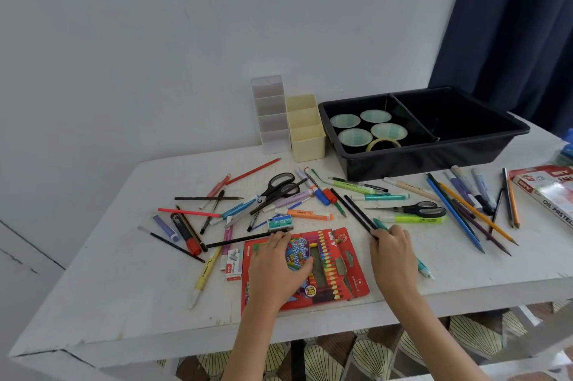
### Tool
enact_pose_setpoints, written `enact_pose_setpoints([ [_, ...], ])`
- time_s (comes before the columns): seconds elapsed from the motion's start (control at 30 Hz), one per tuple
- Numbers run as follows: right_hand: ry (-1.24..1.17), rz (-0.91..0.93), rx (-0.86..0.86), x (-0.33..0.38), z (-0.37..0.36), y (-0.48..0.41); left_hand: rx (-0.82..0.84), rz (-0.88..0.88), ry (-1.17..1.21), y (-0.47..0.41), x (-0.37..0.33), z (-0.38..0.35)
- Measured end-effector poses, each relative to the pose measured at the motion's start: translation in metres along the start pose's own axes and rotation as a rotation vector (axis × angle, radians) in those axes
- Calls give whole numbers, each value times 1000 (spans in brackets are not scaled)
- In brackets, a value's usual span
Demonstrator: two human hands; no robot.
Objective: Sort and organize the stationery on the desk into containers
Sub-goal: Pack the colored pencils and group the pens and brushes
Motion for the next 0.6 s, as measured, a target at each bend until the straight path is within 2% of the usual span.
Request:
enact_pose_setpoints([
  [0.23, 54, -71, 42, -3, 4, -9, 12, 7, 7, 1, 0, 0],
  [0.4, -302, -129, 56, -14, 32, -11, 23, 19, 12, 1, -1, 1],
  [0.5, -332, -124, 90, -31, 54, -12, 23, 20, 16, 0, -2, 1],
  [0.6, -274, -135, 34, -59, 73, -14, 26, 30, 11, -1, -4, 2],
])
Point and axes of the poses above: each hand's wrist, its own y-axis away from the middle knuckle, its own z-axis out of the back of the hand, x = y × z, the point moved 7 cm from there along -y, towards the middle knuckle, and after that the axes turned 3 degrees about -x, right-handed, at the moved point
